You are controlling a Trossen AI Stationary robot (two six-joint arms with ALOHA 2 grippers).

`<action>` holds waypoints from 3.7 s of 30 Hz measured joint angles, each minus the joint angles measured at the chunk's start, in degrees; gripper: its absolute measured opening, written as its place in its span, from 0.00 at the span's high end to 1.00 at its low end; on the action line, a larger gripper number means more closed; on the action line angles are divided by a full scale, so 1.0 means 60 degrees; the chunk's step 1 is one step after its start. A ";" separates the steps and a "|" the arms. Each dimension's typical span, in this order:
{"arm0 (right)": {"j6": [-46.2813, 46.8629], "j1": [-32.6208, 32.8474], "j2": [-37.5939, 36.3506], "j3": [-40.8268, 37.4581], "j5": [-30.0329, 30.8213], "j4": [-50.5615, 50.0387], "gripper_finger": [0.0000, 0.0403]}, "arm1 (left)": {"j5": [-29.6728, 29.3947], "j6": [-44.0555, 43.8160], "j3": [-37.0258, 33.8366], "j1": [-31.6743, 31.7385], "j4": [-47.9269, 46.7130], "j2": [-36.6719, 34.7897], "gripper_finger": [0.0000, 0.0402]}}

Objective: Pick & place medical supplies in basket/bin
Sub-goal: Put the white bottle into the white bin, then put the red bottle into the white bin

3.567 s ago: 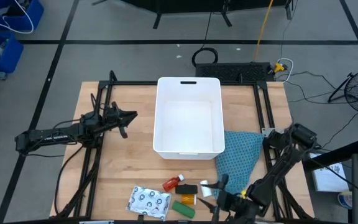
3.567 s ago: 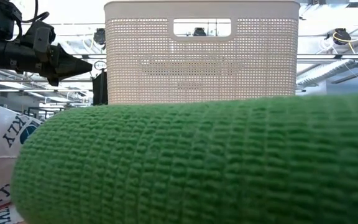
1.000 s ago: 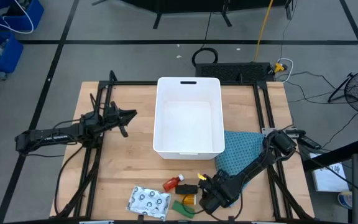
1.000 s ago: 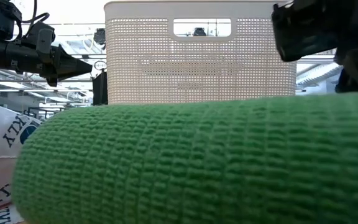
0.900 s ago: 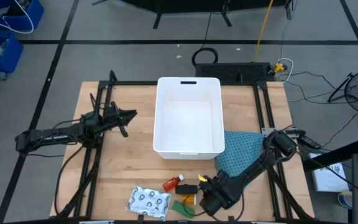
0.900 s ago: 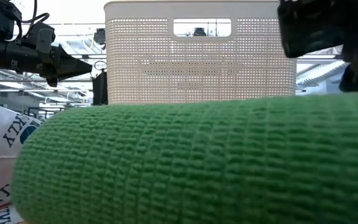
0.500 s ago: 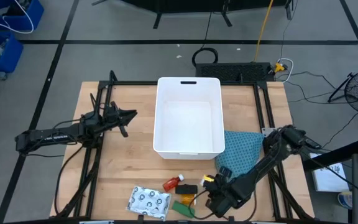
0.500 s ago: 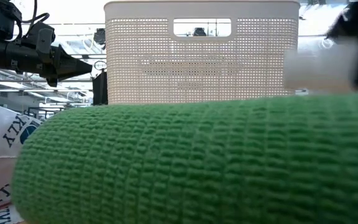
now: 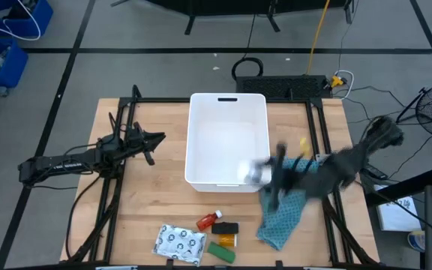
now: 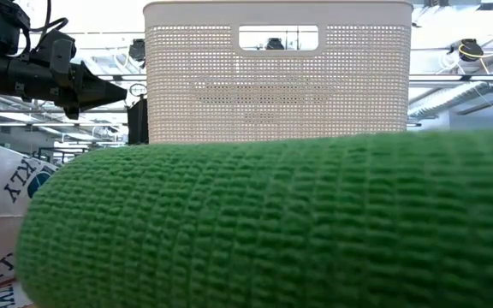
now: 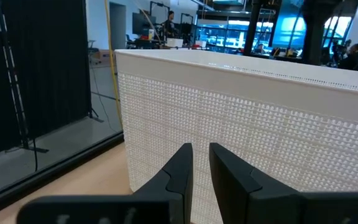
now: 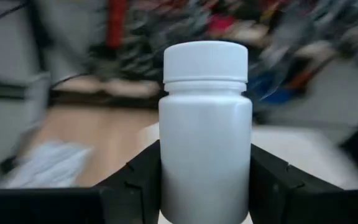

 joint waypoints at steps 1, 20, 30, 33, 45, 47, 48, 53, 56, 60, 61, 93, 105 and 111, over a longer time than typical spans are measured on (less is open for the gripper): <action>-0.0576 -0.0487 -0.0352 0.0000 -0.0014 0.0102 0.60 | 0.0000 -0.0001 0.0000 0.0000 0.0002 0.0000 0.86; -0.6105 -0.7939 0.3327 -0.0004 -0.6647 -0.1342 0.60 | -0.0018 0.1726 0.0000 0.0000 0.0189 0.0000 0.86; -0.7345 -0.8075 0.5861 -0.0004 -0.7046 -0.1180 0.60 | -0.0007 0.1762 0.0000 0.0004 0.0244 0.0000 0.86; -0.7398 -0.8108 0.6313 -0.0004 -0.7250 -0.1250 0.60 | -0.0007 0.1762 0.0000 0.0004 0.0242 0.0000 0.86; -0.7158 -0.8124 0.6873 0.0007 -0.6864 -0.0996 0.52 | -0.0007 0.2061 0.0000 0.0004 0.0244 0.0000 0.86; -0.7268 -0.8089 0.6768 0.0007 -0.6404 -0.1054 0.47 | -0.0007 0.2101 0.0000 0.0003 0.0244 0.0000 0.86; -0.7353 -0.8067 0.6691 0.0007 -0.6246 -0.1139 0.45 | -0.0004 0.2101 0.0000 0.0002 0.0242 0.0000 0.86; -0.7180 -0.8065 0.6364 0.0007 -0.6170 -0.1163 0.31 | 0.0049 0.2099 0.0000 0.0001 0.0248 0.0000 0.86; -0.6885 -0.8054 0.5997 0.0004 -0.5404 -0.1167 0.26 | 0.0029 0.2206 0.0000 0.0004 0.0248 0.0000 0.86; -0.6848 -0.7925 0.4882 0.0004 -0.3707 -0.1255 0.23 | -0.0004 0.2254 0.0000 0.0004 0.0244 0.0000 0.86; -0.6871 -0.7868 0.4522 0.0004 -0.3216 -0.1264 0.23 | -0.0004 0.2257 0.0000 0.0003 0.0244 0.0000 0.86; -0.2857 -0.4094 -0.6425 -1.0670 -0.6740 0.8238 1.00 | -0.1015 0.1204 0.0000 0.0002 -0.0167 0.0000 0.86; -0.3385 -0.4036 -0.7340 -1.2342 -0.6744 0.9723 1.00 | -0.0657 0.2222 0.2269 -0.2394 -0.1420 0.1135 0.94; -0.3492 -0.4036 -0.7628 -1.2342 -0.6744 0.9747 1.00 | -0.4413 0.2874 0.5134 -0.5455 -0.3201 0.3849 0.99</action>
